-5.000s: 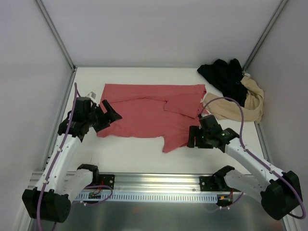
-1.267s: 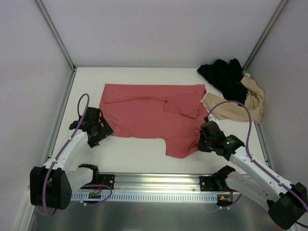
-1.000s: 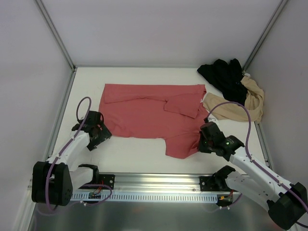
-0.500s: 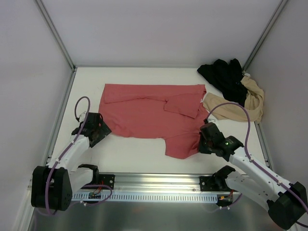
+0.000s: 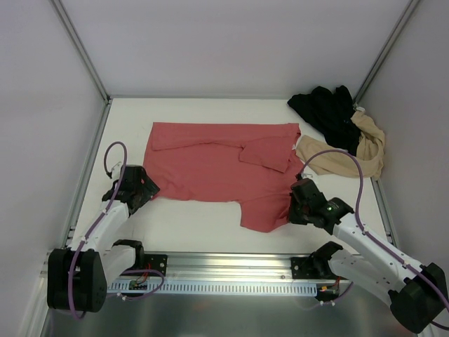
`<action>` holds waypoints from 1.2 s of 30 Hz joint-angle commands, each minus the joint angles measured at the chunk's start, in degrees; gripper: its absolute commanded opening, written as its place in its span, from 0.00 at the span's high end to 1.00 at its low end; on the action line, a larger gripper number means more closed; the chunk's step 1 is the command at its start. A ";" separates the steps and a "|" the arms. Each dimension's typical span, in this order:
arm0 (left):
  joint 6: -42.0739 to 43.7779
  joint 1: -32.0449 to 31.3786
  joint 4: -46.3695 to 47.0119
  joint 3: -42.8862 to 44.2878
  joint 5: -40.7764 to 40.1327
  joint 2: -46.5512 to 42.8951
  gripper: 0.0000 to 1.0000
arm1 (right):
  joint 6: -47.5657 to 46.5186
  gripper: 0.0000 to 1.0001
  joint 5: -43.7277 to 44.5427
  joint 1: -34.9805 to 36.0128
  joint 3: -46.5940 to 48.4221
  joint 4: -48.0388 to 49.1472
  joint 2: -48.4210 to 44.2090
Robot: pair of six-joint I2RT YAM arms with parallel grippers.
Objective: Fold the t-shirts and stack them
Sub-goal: Grap the side of the flattened tshirt closest away from the robot with both arms
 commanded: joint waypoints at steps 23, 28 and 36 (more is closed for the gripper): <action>-0.14 1.40 1.20 2.96 -2.69 5.61 0.96 | 0.29 1.00 -0.36 0.09 -0.88 1.26 0.77; -0.94 1.40 -4.16 4.37 -3.13 1.93 1.00 | -0.06 1.00 0.87 0.09 0.44 -1.45 -0.81; -1.12 1.40 -12.34 6.39 -3.31 -5.99 1.00 | -0.85 1.00 5.08 -0.17 5.62 -9.10 -6.17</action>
